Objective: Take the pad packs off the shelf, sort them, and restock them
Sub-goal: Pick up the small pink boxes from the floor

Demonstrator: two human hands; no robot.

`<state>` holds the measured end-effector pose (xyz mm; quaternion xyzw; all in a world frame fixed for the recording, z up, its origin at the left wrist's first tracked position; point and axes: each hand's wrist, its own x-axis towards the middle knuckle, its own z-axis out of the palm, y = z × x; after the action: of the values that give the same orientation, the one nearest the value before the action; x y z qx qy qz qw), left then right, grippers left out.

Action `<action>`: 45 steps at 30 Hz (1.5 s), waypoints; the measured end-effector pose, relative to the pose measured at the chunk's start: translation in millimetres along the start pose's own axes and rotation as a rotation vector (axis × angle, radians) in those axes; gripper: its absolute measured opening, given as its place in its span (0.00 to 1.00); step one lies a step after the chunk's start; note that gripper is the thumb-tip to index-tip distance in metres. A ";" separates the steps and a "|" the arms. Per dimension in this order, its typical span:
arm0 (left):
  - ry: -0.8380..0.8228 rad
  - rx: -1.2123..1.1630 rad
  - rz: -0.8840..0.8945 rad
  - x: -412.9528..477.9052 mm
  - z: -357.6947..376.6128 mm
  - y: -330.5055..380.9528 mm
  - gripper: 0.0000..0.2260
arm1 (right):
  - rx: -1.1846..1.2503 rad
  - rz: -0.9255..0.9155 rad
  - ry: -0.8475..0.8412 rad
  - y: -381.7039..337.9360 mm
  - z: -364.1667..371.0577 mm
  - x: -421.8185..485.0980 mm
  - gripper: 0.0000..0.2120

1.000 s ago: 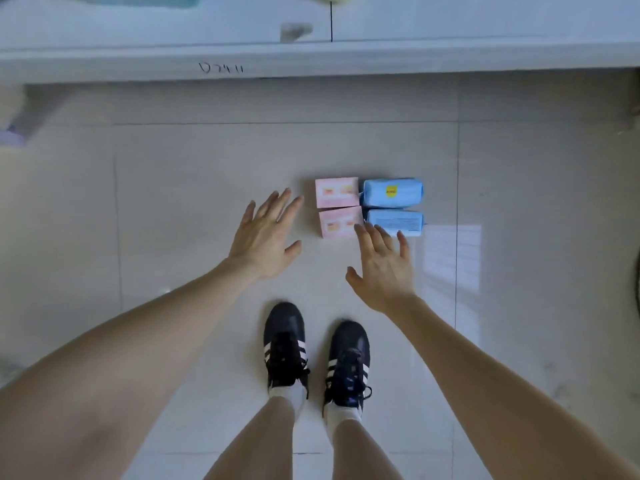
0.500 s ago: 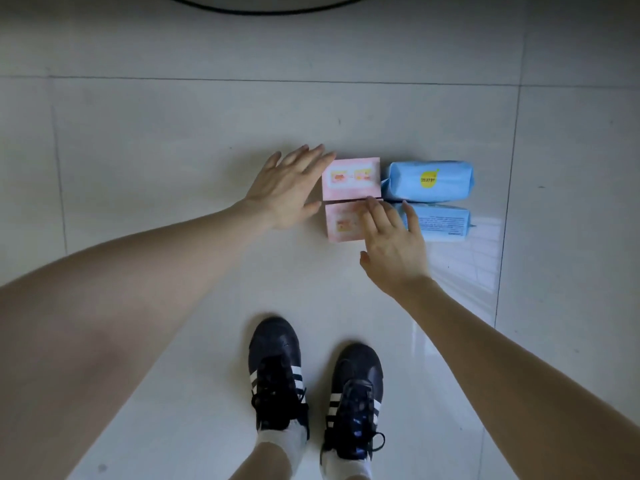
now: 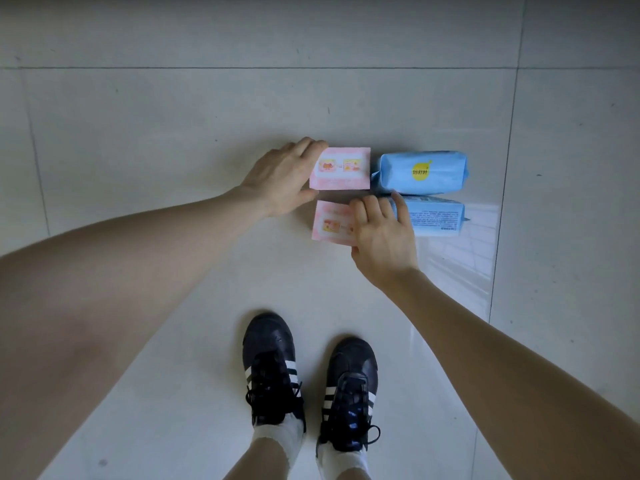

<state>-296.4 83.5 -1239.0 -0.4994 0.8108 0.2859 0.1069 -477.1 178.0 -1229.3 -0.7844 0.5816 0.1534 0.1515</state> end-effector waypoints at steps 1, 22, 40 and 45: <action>-0.004 -0.025 -0.014 -2.4 -1.9 0.7 0.27 | 0.014 0.001 -0.002 -1.1 -1.6 -1.7 0.23; 0.037 -0.214 -0.275 -117.5 -77.9 51.4 0.25 | 0.154 0.029 -0.026 -3.9 -109.8 -82.8 0.26; 0.336 -0.340 -0.391 -278.1 -235.2 159.5 0.26 | 0.122 0.083 0.067 7.7 -307.6 -209.0 0.29; 0.369 -0.341 -0.361 -330.6 -289.9 172.6 0.27 | 0.173 0.143 0.124 -6.7 -371.6 -242.4 0.28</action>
<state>-256.2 223.9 -789.8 -0.6897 0.6550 0.2985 -0.0781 -513.7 235.2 -790.8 -0.7330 0.6553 0.0641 0.1709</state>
